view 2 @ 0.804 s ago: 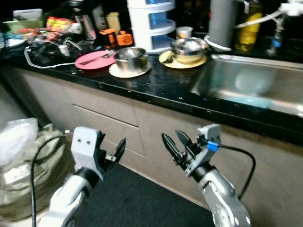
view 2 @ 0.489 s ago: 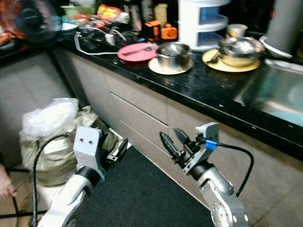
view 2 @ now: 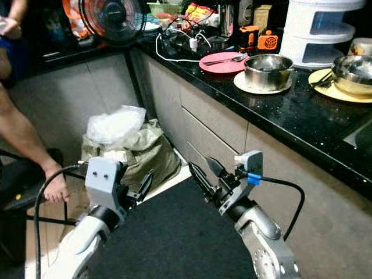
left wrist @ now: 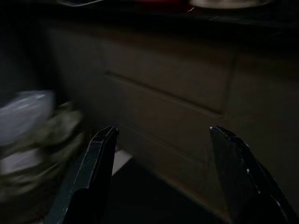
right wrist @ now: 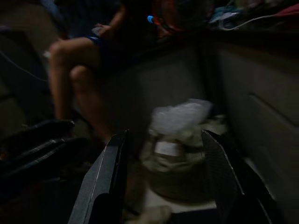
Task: Kitchen organization
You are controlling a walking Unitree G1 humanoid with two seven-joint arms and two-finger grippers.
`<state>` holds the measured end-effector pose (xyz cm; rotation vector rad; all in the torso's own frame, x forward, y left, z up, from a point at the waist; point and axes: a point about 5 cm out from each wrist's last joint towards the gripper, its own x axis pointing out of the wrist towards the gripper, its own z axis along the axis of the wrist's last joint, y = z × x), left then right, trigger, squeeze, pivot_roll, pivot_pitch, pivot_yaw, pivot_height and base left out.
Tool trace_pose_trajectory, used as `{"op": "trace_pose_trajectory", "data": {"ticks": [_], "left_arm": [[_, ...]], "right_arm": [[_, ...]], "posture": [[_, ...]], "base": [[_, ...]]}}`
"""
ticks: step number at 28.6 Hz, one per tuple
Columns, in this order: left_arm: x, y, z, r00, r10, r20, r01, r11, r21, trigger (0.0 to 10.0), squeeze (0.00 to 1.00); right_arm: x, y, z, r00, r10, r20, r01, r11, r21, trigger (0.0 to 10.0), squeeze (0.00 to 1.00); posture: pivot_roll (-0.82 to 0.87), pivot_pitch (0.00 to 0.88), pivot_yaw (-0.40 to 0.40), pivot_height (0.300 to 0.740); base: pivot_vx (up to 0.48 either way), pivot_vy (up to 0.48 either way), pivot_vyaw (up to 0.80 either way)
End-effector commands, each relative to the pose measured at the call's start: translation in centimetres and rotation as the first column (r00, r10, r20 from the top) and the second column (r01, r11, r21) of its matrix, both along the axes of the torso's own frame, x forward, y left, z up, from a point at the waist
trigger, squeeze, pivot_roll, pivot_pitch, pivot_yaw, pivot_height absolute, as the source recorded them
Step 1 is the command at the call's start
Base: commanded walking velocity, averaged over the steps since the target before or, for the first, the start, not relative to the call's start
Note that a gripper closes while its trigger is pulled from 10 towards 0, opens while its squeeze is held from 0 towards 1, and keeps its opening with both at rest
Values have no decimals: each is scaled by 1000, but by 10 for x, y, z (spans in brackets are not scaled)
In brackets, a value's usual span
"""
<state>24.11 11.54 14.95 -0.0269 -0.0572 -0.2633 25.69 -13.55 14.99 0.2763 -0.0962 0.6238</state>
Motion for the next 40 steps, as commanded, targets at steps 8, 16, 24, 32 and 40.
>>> {"op": "trace_pose_trajectory", "data": {"ticks": [8,16,24,32,40], "left_arm": [[0,3,0,1000,2,9,-2,1000,-1,10000,0],[1,3,0,1000,-6,13,6,1000,-4,10000,0],[1,4,0,1000,-3,14,3,1000,0,10000,0],[2,4,0,1000,-7,16,7,1000,8,10000,0],[2,5,0,1000,-12,15,11,1000,12,10000,0]], "right_arm": [[-1,8,-2,999,43,-3,-43,999,2,10000,0],[-2,9,0,999,50,8,-51,998,22,10000,0],[-2,9,1,998,53,24,-53,998,18,10000,0],[-7,14,4,994,87,70,-87,996,-3,10000,0],[-7,16,5,992,104,77,-105,994,10,10000,0]], "posture": [[-23,0,28,740],[-23,0,34,740],[-20,0,36,740],[-15,0,39,740],[-12,0,43,740]], "base": [[332,0,0],[364,0,0],[366,0,0],[369,0,800],[368,0,800]]}}
